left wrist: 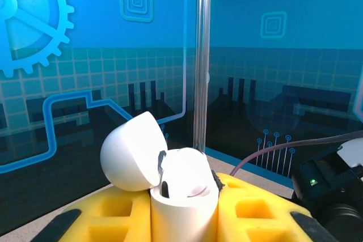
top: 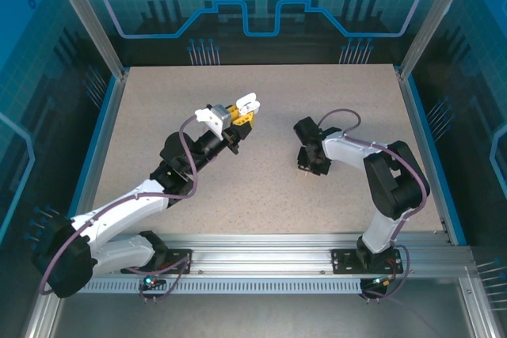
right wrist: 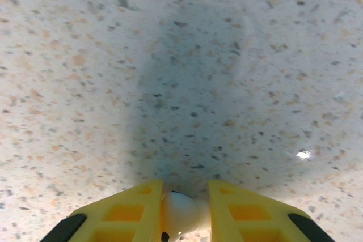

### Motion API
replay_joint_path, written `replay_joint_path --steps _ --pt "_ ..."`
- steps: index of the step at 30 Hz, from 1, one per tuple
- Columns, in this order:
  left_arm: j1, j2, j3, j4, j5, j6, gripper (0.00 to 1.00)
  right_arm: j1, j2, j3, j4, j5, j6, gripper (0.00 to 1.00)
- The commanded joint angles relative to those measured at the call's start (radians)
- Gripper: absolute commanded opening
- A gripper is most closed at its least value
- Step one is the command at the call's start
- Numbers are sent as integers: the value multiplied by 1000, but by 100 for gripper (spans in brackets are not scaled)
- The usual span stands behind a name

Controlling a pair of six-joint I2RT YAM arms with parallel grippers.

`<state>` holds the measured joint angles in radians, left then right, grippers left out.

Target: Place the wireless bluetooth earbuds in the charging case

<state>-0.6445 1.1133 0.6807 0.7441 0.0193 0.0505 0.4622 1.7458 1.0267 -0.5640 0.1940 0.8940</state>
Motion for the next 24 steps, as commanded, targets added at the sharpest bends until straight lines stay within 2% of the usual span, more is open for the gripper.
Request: replay_joint_path --steps 1,9,15,24 --pt "-6 7 5 32 9 -12 0 20 -38 -11 44 -27 15 23" --pt "-5 6 9 27 10 -11 0 20 -84 -14 52 -22 1 23" --pt "-5 1 10 20 10 1 0 18 -197 0 60 -24 -30 23" --pt "-6 12 26 23 40 21 0 9 -410 201 26 -47 -137 24"
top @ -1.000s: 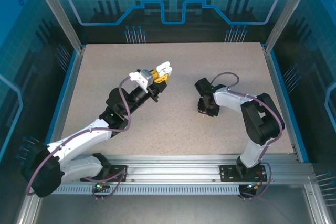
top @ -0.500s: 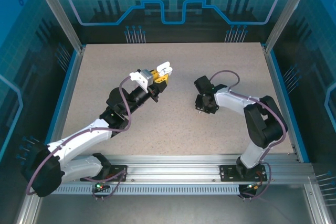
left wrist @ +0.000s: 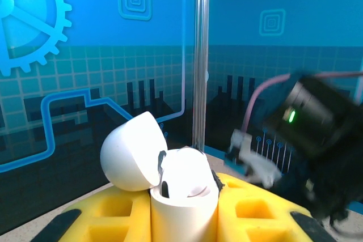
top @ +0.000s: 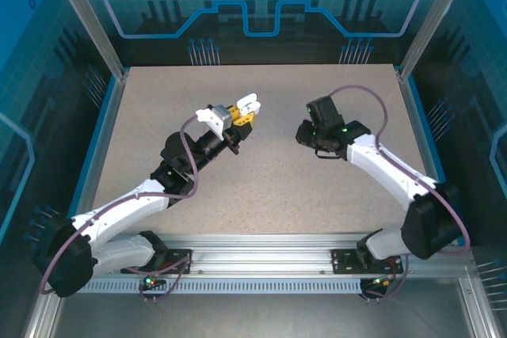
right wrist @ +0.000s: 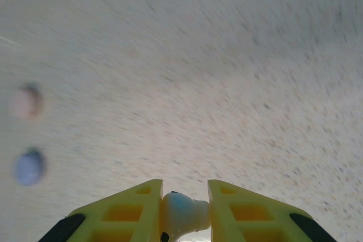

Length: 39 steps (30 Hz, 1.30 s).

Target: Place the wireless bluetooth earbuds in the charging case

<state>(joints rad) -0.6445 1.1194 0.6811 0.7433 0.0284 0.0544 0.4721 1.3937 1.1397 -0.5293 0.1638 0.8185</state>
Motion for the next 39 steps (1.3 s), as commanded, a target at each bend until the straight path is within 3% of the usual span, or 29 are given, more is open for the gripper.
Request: replay_joint_path --steps 1,13,25,39 --pt "-5 9 27 24 35 21 0 -3 -71 129 -12 -22 -78 24" --pt "-6 89 78 43 78 15 0 3 -68 493 10 -138 -187 25" --pt "-9 219 194 78 131 21 0 86 -97 431 89 -156 -204 25" --pt "-23 225 226 75 150 62 0 112 -100 363 108 -139 -200 24"
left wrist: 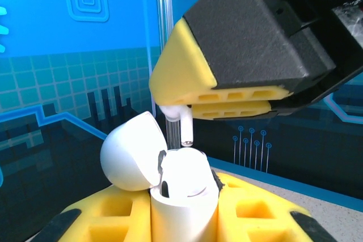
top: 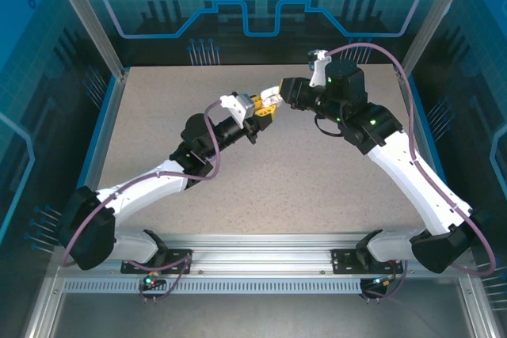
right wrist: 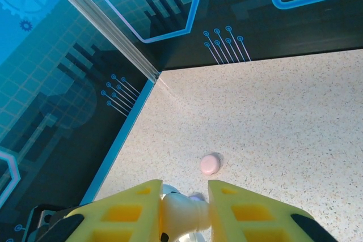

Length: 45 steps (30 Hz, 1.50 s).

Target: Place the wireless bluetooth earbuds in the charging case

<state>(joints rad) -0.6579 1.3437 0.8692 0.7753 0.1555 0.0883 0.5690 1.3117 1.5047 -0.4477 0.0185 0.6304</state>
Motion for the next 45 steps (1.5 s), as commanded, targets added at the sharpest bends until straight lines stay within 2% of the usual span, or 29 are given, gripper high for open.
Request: replay_joint_path --steps 1,27,38,45 --pt "-10 -1 36 42 22 30 0 15 -16 -4 27 6 -12 24" --pt "-11 -17 35 43 10 41 0 42 -48 -69 11 105 -63 23" --pt "-11 -12 34 43 10 36 0 45 -40 -66 19 58 -66 22" --pt "-12 -6 34 47 6 34 0 95 -45 -50 12 80 -92 21"
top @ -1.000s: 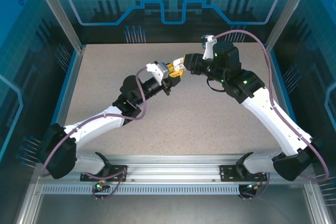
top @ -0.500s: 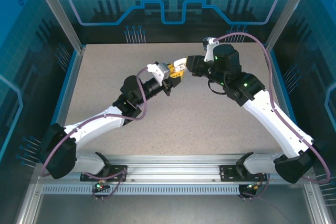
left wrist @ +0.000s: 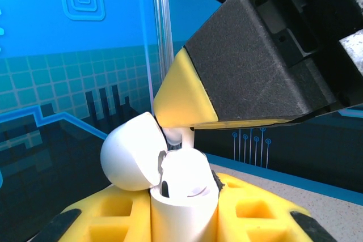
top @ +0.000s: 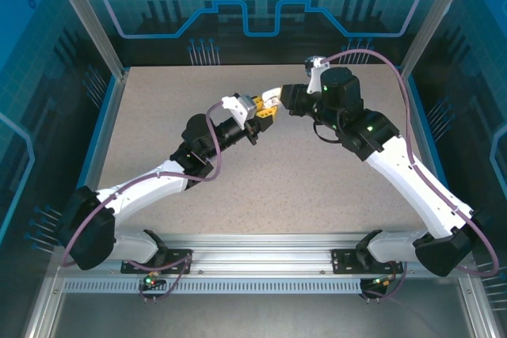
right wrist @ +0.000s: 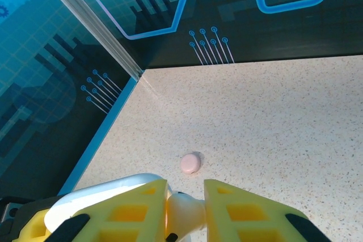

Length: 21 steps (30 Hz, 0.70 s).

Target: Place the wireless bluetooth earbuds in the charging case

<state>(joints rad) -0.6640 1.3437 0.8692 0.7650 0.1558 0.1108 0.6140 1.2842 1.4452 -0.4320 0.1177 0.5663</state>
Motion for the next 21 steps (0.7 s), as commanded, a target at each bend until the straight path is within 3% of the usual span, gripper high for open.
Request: replay_joint_path --steps 1,12,21 --pt "-6 -6 34 56 5 12 0 58 -16 13 -8 -7 -37 21" --pt "-5 -11 34 59 4 7 0 171 21 50 -67 147 -153 20" --pt "-7 -13 25 58 6 7 0 171 16 53 -57 214 -155 20"
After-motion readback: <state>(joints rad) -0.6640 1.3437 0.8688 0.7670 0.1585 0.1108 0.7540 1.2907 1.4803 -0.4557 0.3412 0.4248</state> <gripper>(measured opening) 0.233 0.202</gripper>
